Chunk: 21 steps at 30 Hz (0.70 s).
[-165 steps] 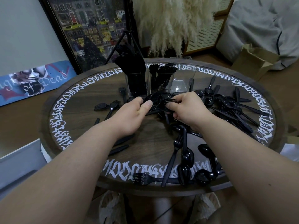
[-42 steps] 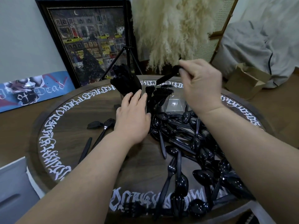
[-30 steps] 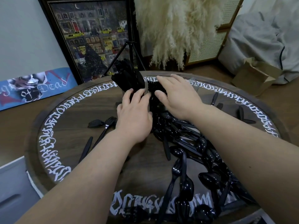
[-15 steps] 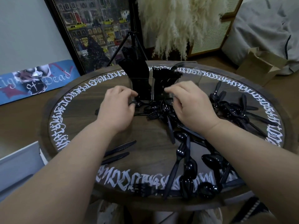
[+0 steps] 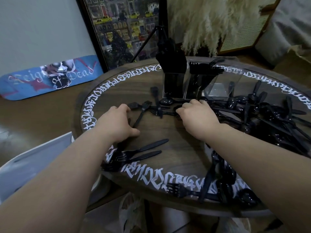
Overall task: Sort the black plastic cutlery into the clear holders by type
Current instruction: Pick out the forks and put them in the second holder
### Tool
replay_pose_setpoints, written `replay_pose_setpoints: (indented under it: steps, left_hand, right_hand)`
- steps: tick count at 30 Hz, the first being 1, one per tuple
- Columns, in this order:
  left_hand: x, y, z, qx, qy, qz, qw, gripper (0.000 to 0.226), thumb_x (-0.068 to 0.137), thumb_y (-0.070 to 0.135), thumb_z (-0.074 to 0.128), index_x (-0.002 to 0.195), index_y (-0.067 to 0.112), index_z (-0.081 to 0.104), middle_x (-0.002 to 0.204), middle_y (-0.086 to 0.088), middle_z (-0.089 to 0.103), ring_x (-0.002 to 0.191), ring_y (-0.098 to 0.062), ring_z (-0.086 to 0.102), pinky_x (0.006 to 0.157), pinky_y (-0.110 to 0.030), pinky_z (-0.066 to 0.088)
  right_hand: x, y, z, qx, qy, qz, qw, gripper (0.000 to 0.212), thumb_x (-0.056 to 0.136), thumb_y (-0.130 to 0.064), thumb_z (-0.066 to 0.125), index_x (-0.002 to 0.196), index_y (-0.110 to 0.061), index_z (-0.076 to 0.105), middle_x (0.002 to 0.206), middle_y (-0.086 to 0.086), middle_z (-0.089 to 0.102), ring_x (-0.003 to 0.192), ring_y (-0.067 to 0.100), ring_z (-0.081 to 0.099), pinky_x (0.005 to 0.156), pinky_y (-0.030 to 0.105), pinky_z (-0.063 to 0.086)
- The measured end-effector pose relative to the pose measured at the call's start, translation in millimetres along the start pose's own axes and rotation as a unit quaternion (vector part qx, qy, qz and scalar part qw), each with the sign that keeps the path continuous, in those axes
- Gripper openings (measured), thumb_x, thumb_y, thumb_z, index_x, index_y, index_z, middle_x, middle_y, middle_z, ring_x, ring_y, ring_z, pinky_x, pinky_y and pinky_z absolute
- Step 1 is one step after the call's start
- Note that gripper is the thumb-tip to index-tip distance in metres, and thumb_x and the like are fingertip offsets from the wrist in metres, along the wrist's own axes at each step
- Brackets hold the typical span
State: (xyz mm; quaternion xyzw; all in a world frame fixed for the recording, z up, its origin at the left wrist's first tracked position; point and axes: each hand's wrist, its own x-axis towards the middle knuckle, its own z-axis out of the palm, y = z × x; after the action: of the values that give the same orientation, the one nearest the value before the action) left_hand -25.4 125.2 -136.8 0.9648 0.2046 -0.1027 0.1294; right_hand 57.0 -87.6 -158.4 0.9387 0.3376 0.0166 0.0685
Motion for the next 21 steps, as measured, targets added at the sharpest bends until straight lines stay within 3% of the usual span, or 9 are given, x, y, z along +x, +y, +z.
replay_pose_setpoints:
  steps: [4,9,12,14,17,19,21]
  left_hand:
    - [1,-8,10,-0.027,0.007,0.005,1.0,0.044,0.071,0.045,0.077,0.1,0.025,0.052,0.099,0.004,0.063,0.095,-0.019,0.058,0.081,-0.033,0.048]
    - [3,-9,15,-0.042,0.017,0.017,0.999,0.023,0.078,0.036,0.072,0.076,0.03,0.05,0.092,0.006,0.065,0.094,-0.019,0.059,0.081,-0.03,0.047]
    - [5,-10,15,-0.047,0.027,0.016,0.998,0.018,0.079,0.03,0.069,0.076,0.029,0.052,0.092,0.006,0.066,0.095,-0.02,0.06,0.083,-0.031,0.049]
    - [5,-11,13,-0.048,0.048,0.015,0.998,0.01,0.08,0.026,0.067,0.08,0.027,0.056,0.092,0.003,0.067,0.095,-0.023,0.06,0.084,-0.033,0.049]
    - [4,-14,9,-0.047,0.059,0.018,0.997,0.004,0.083,0.024,0.064,0.086,0.023,0.064,0.092,0.0,0.067,0.094,-0.025,0.06,0.084,-0.034,0.05]
    - [3,-16,8,-0.05,0.065,0.023,0.996,0.007,0.083,0.023,0.064,0.088,0.02,0.067,0.091,-0.001,0.067,0.093,-0.026,0.06,0.082,-0.033,0.051]
    - [3,-19,9,-0.06,0.065,0.026,0.996,0.006,0.082,0.026,0.067,0.088,0.024,0.066,0.094,0.001,0.067,0.095,-0.024,0.06,0.083,-0.032,0.05]
  right_hand:
    - [2,-6,11,-0.007,0.053,-0.022,0.998,0.026,0.092,-0.011,0.047,0.11,-0.019,0.065,0.103,0.002,0.063,0.106,0.028,0.05,0.101,0.044,0.033]
    - [9,-11,11,0.014,0.158,-0.033,0.987,0.012,0.084,-0.009,0.064,0.089,-0.015,0.072,0.077,0.003,0.067,0.084,0.029,0.061,0.102,0.051,0.037]
    - [17,-23,4,0.083,0.225,-0.047,0.97,0.019,0.076,-0.002,0.072,0.092,-0.01,0.07,0.07,0.007,0.062,0.065,0.031,0.061,0.074,0.045,0.054]
    - [24,-33,-5,0.122,0.198,-0.055,0.971,0.022,0.081,-0.001,0.067,0.101,-0.009,0.066,0.08,0.011,0.057,0.066,0.035,0.057,0.055,0.039,0.051]
    - [36,-46,-10,0.156,0.104,-0.009,0.982,0.024,0.098,-0.029,0.049,0.114,-0.012,0.055,0.102,0.01,0.053,0.086,0.036,0.056,0.066,0.037,0.046]
    - [40,-52,-11,0.158,0.049,0.025,0.986,0.04,0.094,-0.046,0.05,0.116,-0.013,0.052,0.109,0.009,0.054,0.097,0.035,0.056,0.075,0.038,0.045]
    - [45,-54,-11,0.155,0.017,0.05,0.986,0.048,0.088,-0.049,0.059,0.116,-0.012,0.051,0.111,0.01,0.057,0.102,0.034,0.056,0.082,0.039,0.048]
